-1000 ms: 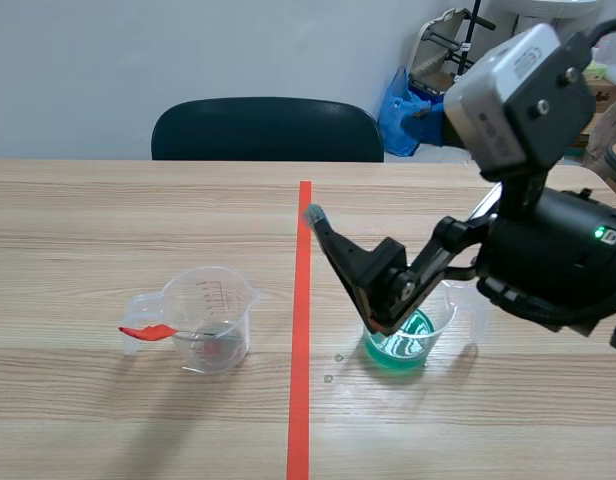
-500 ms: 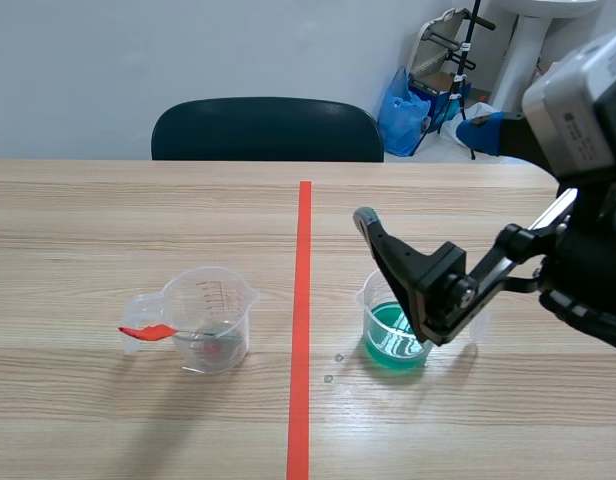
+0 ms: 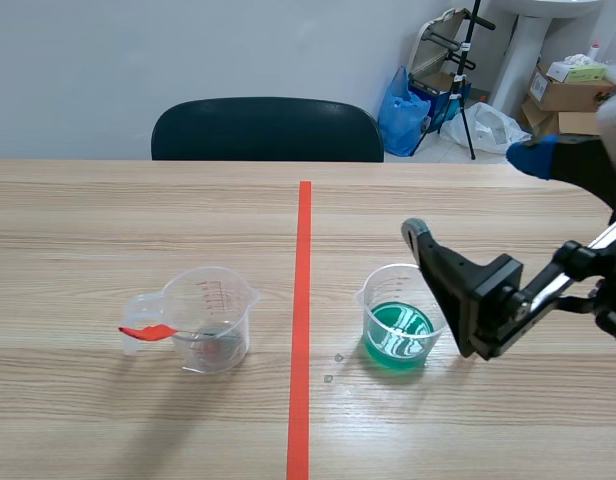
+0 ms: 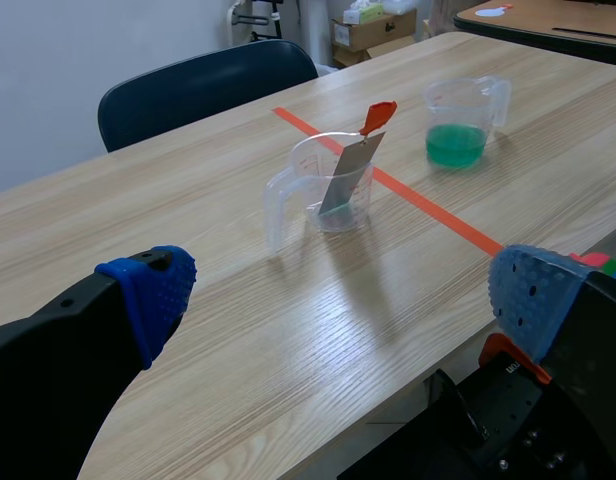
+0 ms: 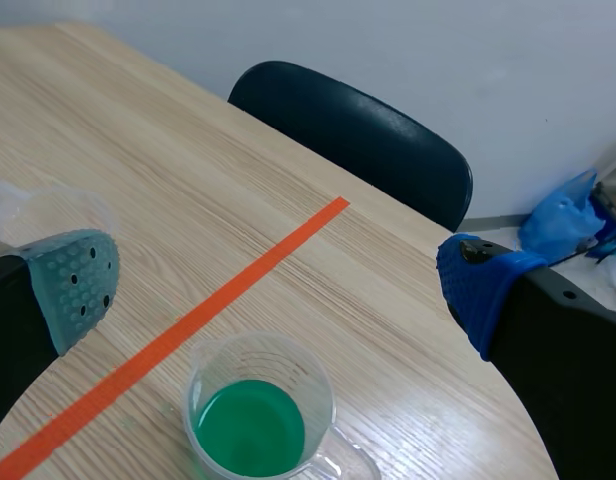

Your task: Do the redox reaction experiment

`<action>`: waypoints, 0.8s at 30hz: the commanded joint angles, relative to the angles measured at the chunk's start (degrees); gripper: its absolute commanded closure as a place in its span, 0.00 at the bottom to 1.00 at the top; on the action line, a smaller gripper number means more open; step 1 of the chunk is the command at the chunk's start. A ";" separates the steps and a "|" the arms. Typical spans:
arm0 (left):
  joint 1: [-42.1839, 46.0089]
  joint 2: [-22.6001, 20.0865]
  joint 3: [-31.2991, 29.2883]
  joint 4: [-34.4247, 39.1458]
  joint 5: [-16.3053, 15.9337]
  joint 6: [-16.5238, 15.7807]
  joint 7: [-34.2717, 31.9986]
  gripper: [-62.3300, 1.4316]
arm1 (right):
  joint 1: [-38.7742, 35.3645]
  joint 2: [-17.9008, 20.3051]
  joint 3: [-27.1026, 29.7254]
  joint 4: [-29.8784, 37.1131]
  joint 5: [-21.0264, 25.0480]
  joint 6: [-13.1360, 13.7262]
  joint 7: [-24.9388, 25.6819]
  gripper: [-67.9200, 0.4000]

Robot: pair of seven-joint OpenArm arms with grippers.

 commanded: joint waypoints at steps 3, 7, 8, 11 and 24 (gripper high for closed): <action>0.07 0.15 -0.35 0.37 -0.59 0.09 -0.90 0.00 | -1.09 3.76 1.79 4.09 3.39 -0.46 0.81 0.00; 0.07 0.15 -0.35 0.37 -0.59 0.09 -0.90 0.00 | -1.20 3.74 2.56 5.09 3.37 -0.66 -1.05 0.00; 0.07 0.15 -0.35 0.37 -0.59 0.09 -0.90 0.00 | -1.20 3.74 2.56 5.09 3.37 -0.66 -1.81 0.00; 0.07 0.15 -0.35 0.37 -0.59 0.09 -0.90 0.00 | -1.20 3.74 2.56 5.09 3.37 -0.66 -3.02 0.00; 0.07 0.15 -0.35 0.37 -0.57 0.09 -0.90 0.00 | -1.18 3.74 2.56 5.09 3.37 -0.63 -3.04 0.00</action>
